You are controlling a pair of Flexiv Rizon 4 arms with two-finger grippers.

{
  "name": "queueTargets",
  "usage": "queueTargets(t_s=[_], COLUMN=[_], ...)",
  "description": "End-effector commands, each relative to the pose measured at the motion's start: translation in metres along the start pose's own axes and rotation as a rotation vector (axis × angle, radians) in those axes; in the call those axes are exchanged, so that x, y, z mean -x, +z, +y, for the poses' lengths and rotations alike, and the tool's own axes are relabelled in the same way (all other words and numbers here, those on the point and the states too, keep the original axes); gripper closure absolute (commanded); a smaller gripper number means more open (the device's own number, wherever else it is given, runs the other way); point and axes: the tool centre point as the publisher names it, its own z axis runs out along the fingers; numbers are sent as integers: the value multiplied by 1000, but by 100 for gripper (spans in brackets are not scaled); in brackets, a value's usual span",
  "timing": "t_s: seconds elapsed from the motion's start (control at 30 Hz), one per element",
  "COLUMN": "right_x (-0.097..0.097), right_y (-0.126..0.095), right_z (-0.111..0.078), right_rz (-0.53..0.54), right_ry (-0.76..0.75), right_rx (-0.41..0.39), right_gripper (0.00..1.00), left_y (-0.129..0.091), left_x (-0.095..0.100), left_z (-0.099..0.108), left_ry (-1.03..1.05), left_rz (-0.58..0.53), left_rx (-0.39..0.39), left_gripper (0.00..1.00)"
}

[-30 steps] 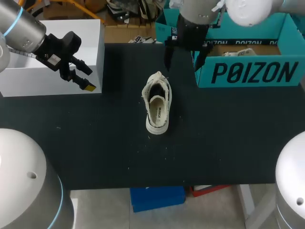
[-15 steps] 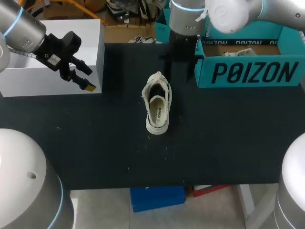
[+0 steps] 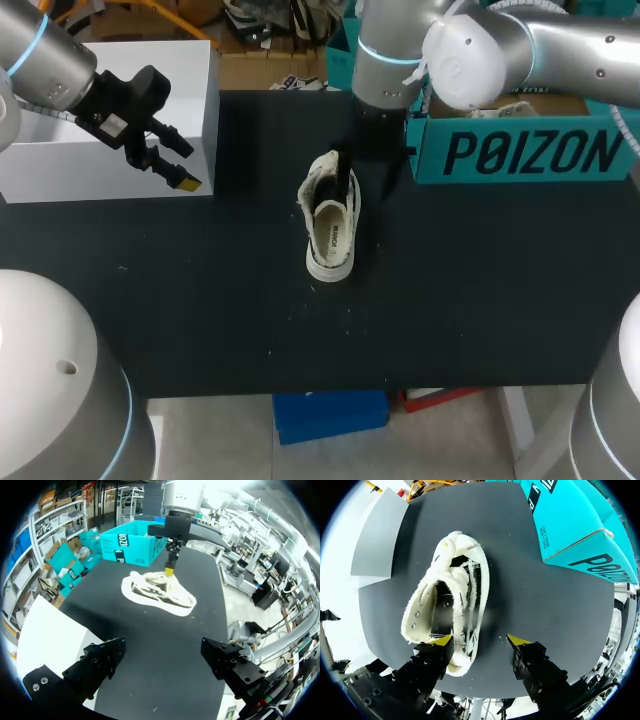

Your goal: Take the shoe out of the shoebox, open the shoe tongue, remove and reinsert the insole, then place the shoe into the shoebox

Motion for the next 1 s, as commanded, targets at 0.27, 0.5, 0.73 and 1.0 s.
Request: queueTargets(t_s=[0.27,0.5,0.73,1.0], right_x=[2,8,8,2], right_y=[38,53,66,65], right_z=[8,9,10,9], right_rz=[9,6,0,6], right_ry=[-8,-13,-18,-38], right_rx=[-24,-28,-24,-19], right_gripper=[36,35,52,100], left_y=[1,1,1,1], left_x=[-2,-2,-2,-2], left_z=[0,0,0,0], left_ry=[0,0,0,0], left_rz=[-5,-5,-5,-5], left_rx=[2,2,2,2], left_gripper=[0,0,0,0])
